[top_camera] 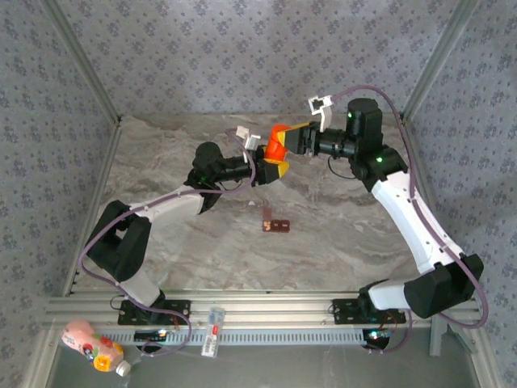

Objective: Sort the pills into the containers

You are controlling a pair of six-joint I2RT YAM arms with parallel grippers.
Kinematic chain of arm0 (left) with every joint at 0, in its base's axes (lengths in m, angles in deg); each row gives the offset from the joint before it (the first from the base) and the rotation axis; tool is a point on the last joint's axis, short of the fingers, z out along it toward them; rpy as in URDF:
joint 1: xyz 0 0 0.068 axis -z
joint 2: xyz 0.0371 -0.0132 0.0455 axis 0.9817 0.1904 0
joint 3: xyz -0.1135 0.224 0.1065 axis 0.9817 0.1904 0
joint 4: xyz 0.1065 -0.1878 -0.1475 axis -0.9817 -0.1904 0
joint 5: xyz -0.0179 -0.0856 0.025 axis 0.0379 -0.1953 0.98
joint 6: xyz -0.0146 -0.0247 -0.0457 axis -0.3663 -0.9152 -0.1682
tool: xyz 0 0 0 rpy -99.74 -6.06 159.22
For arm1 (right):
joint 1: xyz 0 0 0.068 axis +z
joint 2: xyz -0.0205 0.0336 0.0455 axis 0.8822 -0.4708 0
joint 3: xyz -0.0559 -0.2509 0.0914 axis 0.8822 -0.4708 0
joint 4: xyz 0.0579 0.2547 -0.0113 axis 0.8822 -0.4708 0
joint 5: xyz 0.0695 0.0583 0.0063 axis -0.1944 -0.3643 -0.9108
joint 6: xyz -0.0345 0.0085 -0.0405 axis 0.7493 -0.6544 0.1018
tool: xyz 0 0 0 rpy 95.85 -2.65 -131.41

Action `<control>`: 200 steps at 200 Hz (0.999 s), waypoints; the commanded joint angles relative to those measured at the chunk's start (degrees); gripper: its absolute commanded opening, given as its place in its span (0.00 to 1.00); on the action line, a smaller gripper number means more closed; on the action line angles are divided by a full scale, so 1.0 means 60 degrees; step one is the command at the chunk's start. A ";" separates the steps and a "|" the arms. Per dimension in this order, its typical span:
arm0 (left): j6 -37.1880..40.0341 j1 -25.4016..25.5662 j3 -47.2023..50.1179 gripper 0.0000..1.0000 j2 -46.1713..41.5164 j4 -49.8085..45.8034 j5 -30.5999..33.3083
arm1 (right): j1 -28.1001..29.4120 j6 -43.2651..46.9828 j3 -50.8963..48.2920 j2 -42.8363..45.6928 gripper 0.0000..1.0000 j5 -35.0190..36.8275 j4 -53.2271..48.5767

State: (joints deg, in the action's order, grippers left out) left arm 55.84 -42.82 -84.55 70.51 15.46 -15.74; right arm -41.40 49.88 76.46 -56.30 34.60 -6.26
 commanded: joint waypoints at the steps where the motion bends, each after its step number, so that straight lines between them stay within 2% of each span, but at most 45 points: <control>1: 0.0439 0.0008 -0.0284 0.00 -0.0205 0.0060 0.0262 | 0.0297 -0.0478 -0.0336 0.0161 0.42 0.1090 0.0041; 57: 0.1603 0.0140 -0.0251 0.00 -0.0546 -0.1034 0.1285 | 0.1523 -0.1469 -0.0967 0.0438 0.42 0.4293 0.0116; 84: 0.1894 0.0192 -0.0111 0.00 -0.0629 -0.0946 0.1970 | 0.2036 -0.1887 -0.1325 0.0497 0.42 0.5333 0.0537; 129: 0.1924 0.0247 0.0032 0.00 -0.0600 -0.0616 0.2702 | 0.2408 -0.2095 -0.1650 0.0498 0.42 0.5792 0.1208; 200: 0.1844 0.0297 0.0028 0.00 -0.0595 -0.0354 0.2890 | 0.2371 -0.2066 -0.1884 0.0735 0.44 0.5483 0.1708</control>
State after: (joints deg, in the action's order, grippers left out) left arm 66.44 -41.51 -83.35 69.64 7.00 0.04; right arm -28.59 38.73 67.22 -53.19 71.45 4.12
